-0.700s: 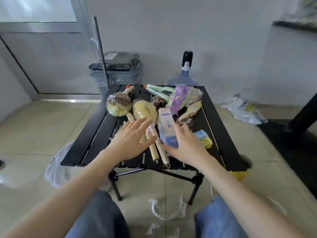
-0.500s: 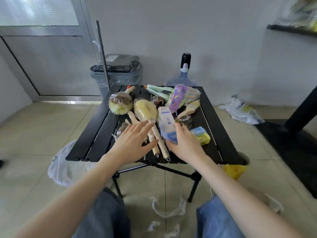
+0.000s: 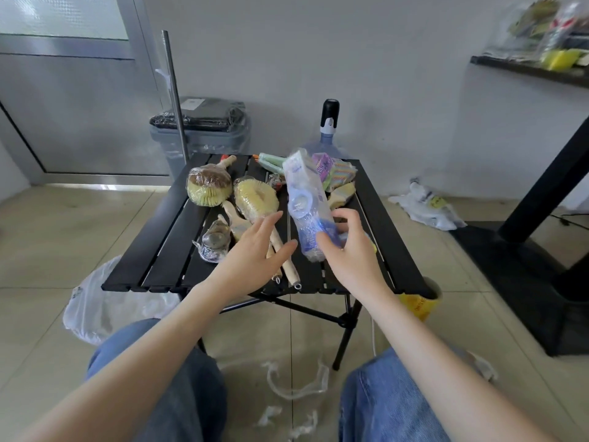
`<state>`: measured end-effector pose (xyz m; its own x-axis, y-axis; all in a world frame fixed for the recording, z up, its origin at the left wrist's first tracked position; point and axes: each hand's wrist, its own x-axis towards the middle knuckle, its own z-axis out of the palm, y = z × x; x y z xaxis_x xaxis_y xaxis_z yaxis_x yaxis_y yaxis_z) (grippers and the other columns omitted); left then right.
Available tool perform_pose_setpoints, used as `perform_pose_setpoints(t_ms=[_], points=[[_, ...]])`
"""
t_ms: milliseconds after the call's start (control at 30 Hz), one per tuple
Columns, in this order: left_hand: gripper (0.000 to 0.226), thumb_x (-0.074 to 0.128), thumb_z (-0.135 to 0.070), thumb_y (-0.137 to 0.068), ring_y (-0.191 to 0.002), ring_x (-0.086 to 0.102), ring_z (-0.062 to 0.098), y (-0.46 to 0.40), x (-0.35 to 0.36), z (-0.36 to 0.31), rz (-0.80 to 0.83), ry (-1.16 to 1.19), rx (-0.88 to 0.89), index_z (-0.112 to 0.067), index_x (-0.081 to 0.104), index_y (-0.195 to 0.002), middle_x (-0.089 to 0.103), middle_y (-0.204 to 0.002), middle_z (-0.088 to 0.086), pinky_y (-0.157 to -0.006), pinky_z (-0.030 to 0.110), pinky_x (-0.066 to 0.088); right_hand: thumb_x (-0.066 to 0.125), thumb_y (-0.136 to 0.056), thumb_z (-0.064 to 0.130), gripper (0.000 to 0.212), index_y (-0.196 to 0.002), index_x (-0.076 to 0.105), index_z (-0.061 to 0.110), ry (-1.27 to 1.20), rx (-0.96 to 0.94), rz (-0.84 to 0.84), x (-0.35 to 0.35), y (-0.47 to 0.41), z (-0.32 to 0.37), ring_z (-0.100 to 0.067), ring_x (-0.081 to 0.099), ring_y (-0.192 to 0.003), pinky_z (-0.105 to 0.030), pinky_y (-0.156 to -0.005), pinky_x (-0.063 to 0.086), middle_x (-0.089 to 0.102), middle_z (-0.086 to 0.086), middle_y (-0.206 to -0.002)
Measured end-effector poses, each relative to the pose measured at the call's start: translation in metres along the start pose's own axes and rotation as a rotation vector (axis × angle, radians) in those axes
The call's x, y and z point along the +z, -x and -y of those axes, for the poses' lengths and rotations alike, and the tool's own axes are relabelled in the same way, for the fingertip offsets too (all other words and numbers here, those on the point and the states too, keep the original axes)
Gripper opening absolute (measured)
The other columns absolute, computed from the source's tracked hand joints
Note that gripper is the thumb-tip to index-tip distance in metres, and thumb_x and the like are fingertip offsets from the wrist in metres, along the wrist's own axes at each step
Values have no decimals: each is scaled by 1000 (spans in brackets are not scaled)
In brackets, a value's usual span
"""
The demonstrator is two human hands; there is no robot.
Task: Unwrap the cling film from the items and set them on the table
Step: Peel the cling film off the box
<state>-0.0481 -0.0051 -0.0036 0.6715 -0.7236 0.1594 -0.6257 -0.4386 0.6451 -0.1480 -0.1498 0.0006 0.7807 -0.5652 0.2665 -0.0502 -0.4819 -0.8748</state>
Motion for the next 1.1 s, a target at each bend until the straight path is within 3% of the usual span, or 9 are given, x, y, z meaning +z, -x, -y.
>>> perform_pose_setpoints(t_ms=[67, 200, 267, 467, 633, 800, 900, 1033, 1100], points=[[63, 50, -48, -93, -134, 40, 10, -3, 5, -6, -9, 238, -42, -25, 27, -148, 41, -148, -4, -106, 28, 34, 61, -91, 16, 34, -116, 41, 27, -128, 44, 40, -5, 11, 4, -9, 60, -78, -12, -61, 47, 55, 11, -100], [60, 59, -62, -80, -107, 61, 3, 2, 10, -22, -23, 592, -104, -46, 33, -132, 62, -119, -13, -94, 27, 47, 62, -87, 9, 49, -124, 38, 30, -300, 142, 123, -11, 38, 0, -11, 60, -74, -29, -71, 54, 54, 7, -100], [67, 66, -53, -82, -99, 65, 3, 9, 16, -29, -21, 669, -84, -37, 32, -137, 65, -114, -9, -88, 26, 52, 64, -86, 6, 57, -129, 35, 31, -307, 165, 186, -12, 51, -4, 0, 58, -68, -18, -66, 51, 54, 8, -98], [65, 74, -24, -83, -106, 66, 11, 32, 39, -33, 5, 728, -86, -23, 35, -135, 65, -120, -1, -85, 30, 56, 77, -77, 38, 62, -126, 40, 45, -201, 170, 355, -15, 73, -17, 0, 56, -110, -26, -93, 50, 50, 8, -124], [41, 55, -12, -94, -103, 65, 3, 51, 57, -38, -9, 847, -59, -19, 45, -133, 68, -108, -19, -76, 18, 53, 55, -77, 52, 44, -120, 47, 45, -569, 335, 369, -17, 78, -20, -3, 65, -105, -28, -91, 50, 68, 16, -112], [59, 57, -50, -90, -120, 49, 3, 60, 70, -26, -79, 582, -37, -28, 42, -142, 51, -130, -10, -93, 17, 47, 56, -83, 40, 36, -117, 52, 29, -606, 327, 253, -9, 94, -28, -7, 70, -93, -21, -73, 55, 73, 13, -97], [63, 54, -56, -79, -97, 56, 0, 67, 77, -25, -225, 503, -92, -22, 49, -131, 53, -116, -9, -78, 18, 51, 63, -80, 33, 40, -115, 48, 21, -600, 285, 130, -4, 100, -32, -8, 70, -91, -21, -70, 55, 73, 14, -92], [15, 65, -37, -86, -72, 60, 4, 68, 81, -26, -367, 566, -130, -25, 58, -91, 63, -83, -12, -59, 20, 50, 68, -79, 32, 43, -113, 45, 22, -500, 242, 66, 5, 107, -41, -10, 70, -91, -28, -72, 58, 72, 12, -97], [10, 65, -29, -89, -66, 61, 7, 69, 81, -24, -394, 561, -134, -24, 58, -83, 64, -73, -11, -56, 21, 49, 69, -79, 31, 44, -113, 44, 22, -460, 232, 39, 7, 109, -44, -10, 70, -88, -30, -71, 59, 71, 10, -97]])
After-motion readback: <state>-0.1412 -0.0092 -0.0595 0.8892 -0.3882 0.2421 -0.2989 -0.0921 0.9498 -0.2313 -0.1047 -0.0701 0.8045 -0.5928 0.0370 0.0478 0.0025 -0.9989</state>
